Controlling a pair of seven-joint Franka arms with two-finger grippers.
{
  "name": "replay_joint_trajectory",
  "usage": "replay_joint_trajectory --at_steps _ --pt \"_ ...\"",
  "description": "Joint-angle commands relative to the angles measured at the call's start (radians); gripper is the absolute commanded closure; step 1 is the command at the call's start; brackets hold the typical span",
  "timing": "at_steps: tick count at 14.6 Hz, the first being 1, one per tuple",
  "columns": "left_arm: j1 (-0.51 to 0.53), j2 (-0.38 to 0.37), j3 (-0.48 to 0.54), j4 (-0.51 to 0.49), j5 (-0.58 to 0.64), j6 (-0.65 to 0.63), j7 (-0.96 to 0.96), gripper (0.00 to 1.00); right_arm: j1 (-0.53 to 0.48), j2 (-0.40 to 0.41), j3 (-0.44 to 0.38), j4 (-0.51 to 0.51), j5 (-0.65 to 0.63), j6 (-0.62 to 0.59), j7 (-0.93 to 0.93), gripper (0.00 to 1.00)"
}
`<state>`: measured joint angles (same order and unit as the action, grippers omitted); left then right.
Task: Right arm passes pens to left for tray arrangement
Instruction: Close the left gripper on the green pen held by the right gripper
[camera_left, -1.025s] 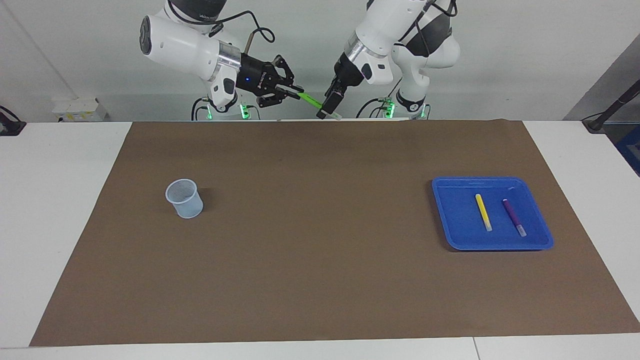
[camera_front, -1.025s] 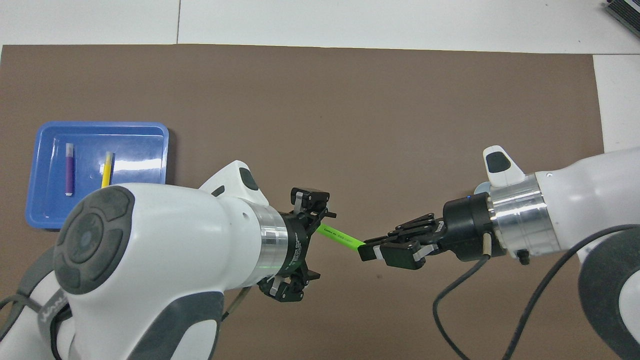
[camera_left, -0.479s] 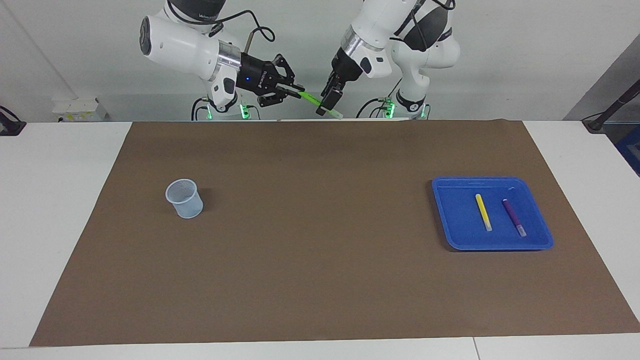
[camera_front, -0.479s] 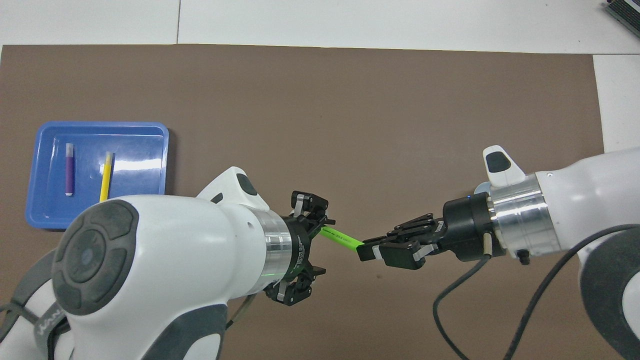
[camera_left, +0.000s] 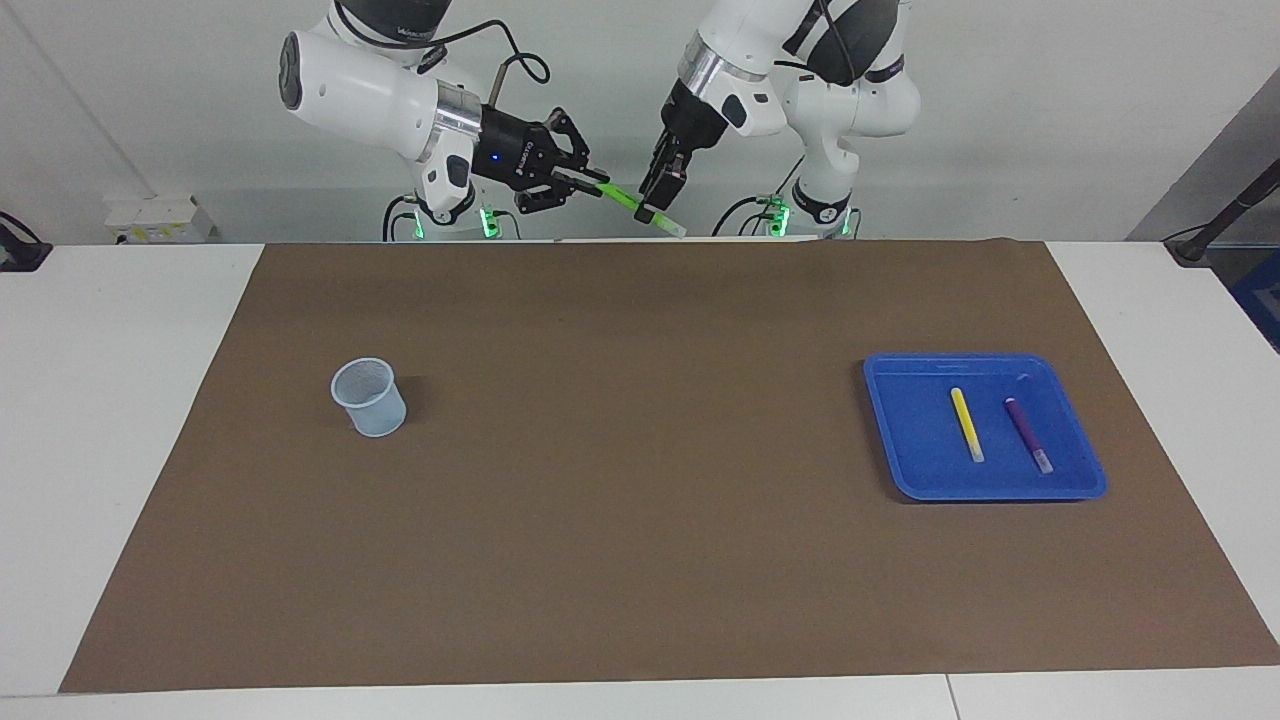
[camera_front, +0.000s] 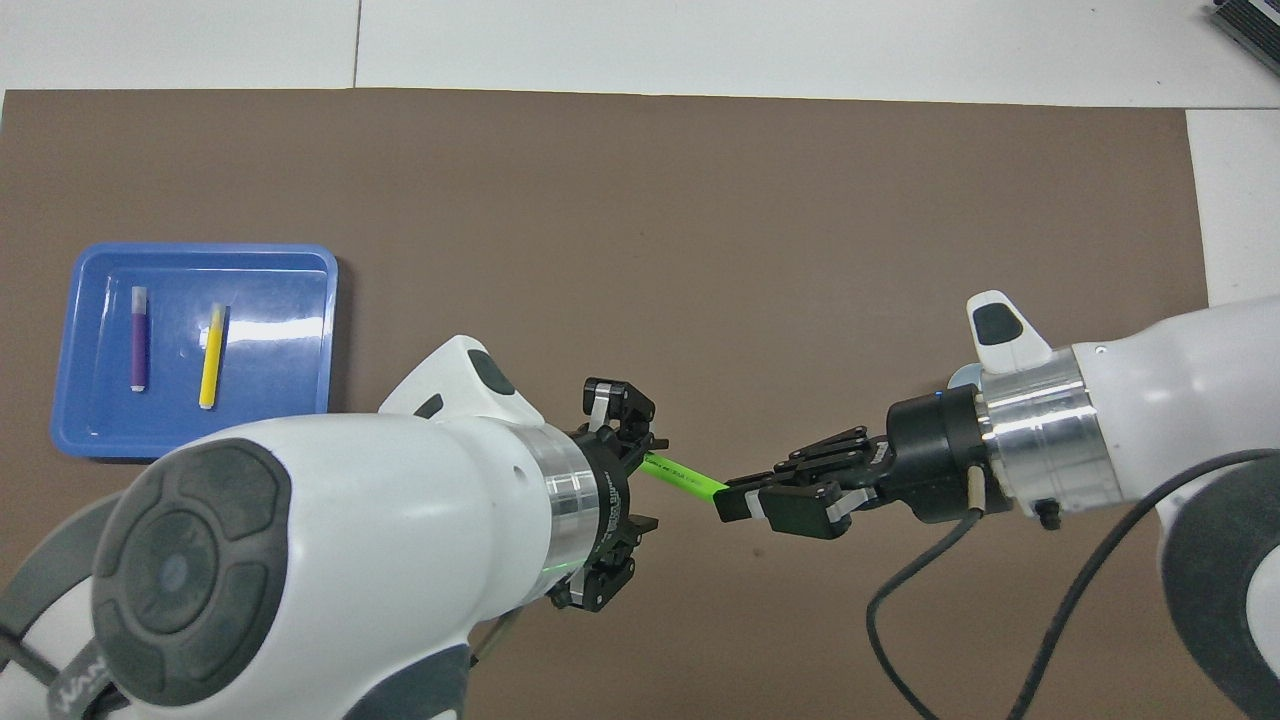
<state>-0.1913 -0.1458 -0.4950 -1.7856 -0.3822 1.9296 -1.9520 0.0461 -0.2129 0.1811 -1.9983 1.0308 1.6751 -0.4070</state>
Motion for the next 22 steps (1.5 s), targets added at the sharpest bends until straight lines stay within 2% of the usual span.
replay_joint_trajectory --at_steps 1,3,5,7,8,9,14,16,17,18,19,22 --pt "-0.026 0.012 -0.005 0.006 0.051 0.028 -0.048 0.45 -0.009 -0.028 0.004 -0.031 0.029 0.021 -0.003 1.0" --pt "-0.028 0.011 -0.007 -0.001 0.065 0.043 -0.07 0.46 -0.009 -0.028 0.004 -0.031 0.029 0.021 -0.003 1.0" --pt "-0.027 0.012 -0.005 0.0 0.065 0.052 -0.102 0.59 -0.009 -0.028 0.004 -0.031 0.029 0.023 -0.003 1.0" --pt "-0.025 0.014 -0.005 0.002 0.065 0.054 -0.119 0.8 -0.009 -0.028 0.004 -0.031 0.031 0.023 -0.003 1.0" --pt "-0.025 0.014 -0.007 0.002 0.065 0.051 -0.117 0.97 -0.009 -0.028 0.006 -0.031 0.031 0.023 -0.004 1.0" --pt "-0.027 0.012 -0.007 0.002 0.066 0.049 -0.116 1.0 -0.009 -0.028 0.006 -0.031 0.031 0.023 -0.004 1.0" --pt "-0.027 0.012 -0.005 0.0 0.066 0.037 -0.117 1.0 -0.008 -0.028 0.006 -0.03 0.032 0.025 0.002 1.0" --pt "-0.025 0.012 -0.005 0.0 0.066 0.039 -0.116 1.0 -0.002 -0.025 0.011 -0.02 0.02 0.029 0.066 1.0" --pt "-0.027 0.012 -0.005 -0.001 0.066 0.039 -0.114 1.0 0.012 -0.023 0.011 -0.019 0.011 0.04 0.1 0.71" --pt "-0.025 0.012 -0.005 0.0 0.066 0.039 -0.111 1.0 0.026 -0.023 0.011 -0.017 -0.012 0.057 0.103 0.38" --pt "-0.019 0.012 -0.005 -0.001 0.066 0.032 -0.102 1.0 0.034 -0.02 0.011 -0.016 -0.047 0.076 0.109 0.0" --pt "0.051 0.003 0.003 -0.024 0.066 -0.001 0.028 1.0 0.034 -0.016 0.009 -0.008 -0.084 0.081 0.116 0.0"
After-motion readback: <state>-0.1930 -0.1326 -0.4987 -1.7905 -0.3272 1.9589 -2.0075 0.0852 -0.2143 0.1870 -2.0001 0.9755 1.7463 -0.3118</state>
